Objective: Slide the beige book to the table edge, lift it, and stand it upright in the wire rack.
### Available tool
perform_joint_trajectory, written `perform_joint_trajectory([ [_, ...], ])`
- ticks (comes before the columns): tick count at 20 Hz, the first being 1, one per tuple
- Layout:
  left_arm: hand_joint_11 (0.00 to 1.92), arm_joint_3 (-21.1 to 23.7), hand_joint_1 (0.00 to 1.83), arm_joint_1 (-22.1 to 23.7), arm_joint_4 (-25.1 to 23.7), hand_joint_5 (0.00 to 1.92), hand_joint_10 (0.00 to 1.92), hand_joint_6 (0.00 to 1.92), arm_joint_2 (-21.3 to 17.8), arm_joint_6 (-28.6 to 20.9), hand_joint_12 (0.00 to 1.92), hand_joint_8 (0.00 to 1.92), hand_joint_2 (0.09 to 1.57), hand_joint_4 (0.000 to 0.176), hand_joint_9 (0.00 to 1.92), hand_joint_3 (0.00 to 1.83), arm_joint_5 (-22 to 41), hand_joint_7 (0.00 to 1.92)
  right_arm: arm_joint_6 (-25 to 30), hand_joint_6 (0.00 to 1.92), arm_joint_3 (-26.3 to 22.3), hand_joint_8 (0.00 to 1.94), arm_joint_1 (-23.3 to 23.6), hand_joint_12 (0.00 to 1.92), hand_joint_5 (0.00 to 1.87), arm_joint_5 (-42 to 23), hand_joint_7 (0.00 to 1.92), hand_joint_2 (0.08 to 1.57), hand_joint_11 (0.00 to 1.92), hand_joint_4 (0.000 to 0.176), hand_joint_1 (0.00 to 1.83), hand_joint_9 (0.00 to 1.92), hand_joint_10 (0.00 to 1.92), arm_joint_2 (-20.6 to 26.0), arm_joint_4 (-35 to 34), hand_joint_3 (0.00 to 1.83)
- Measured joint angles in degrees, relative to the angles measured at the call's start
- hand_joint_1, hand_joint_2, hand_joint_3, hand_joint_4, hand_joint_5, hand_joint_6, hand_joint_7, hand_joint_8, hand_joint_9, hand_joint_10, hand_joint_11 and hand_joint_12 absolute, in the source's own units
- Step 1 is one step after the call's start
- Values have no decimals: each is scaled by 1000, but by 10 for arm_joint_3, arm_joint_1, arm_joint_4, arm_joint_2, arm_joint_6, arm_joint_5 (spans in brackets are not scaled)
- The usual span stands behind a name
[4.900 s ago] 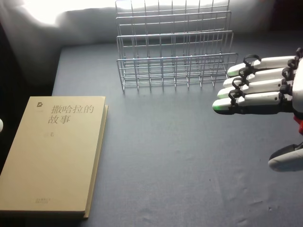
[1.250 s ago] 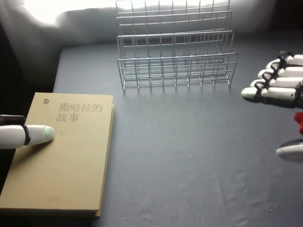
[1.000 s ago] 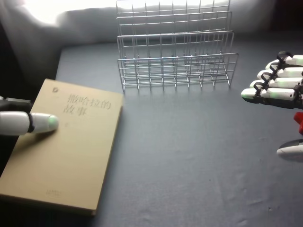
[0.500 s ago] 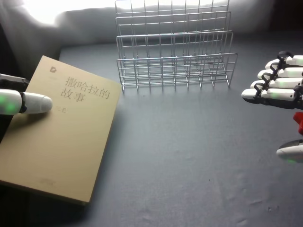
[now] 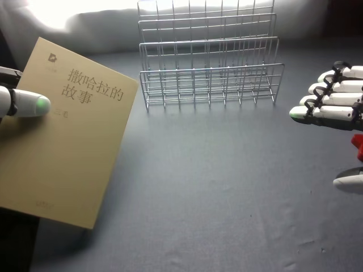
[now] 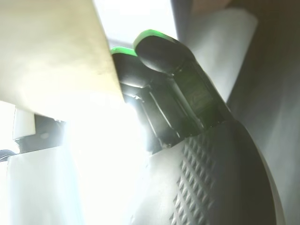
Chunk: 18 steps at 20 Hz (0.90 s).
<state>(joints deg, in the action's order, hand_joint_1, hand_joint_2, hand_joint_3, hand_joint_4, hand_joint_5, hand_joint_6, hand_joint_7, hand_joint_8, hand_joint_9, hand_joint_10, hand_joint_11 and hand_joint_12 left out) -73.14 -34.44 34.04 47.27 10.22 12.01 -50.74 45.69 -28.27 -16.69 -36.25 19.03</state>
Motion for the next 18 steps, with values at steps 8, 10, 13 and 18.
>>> perform_joint_trajectory([
  [8,912,3,1223,54,-1,745,1500,1135,-11,45,1690,1446,1213,0,1049,0,8,884,-1,0,0,0,0,305,164,-2,173,1184,0,0,225,146,0,1,0,0],
  [10,879,3,1221,66,-2,734,1509,1145,-11,60,1705,1460,1217,0,1029,1,17,876,-1,0,0,0,0,269,149,-2,160,1190,0,0,201,138,0,1,0,2],
  [13,887,3,1220,78,-1,723,1515,1163,-11,71,1710,1454,1219,0,1039,1,33,880,-1,3,0,2,0,251,151,-2,158,1187,0,0,203,129,5,1,0,0],
  [18,883,-3,1222,108,-12,726,1494,1161,-14,89,1692,1439,1216,0,1034,0,67,887,-2,2,0,8,0,265,147,-2,175,1191,0,0,181,162,14,1,-2,1],
])
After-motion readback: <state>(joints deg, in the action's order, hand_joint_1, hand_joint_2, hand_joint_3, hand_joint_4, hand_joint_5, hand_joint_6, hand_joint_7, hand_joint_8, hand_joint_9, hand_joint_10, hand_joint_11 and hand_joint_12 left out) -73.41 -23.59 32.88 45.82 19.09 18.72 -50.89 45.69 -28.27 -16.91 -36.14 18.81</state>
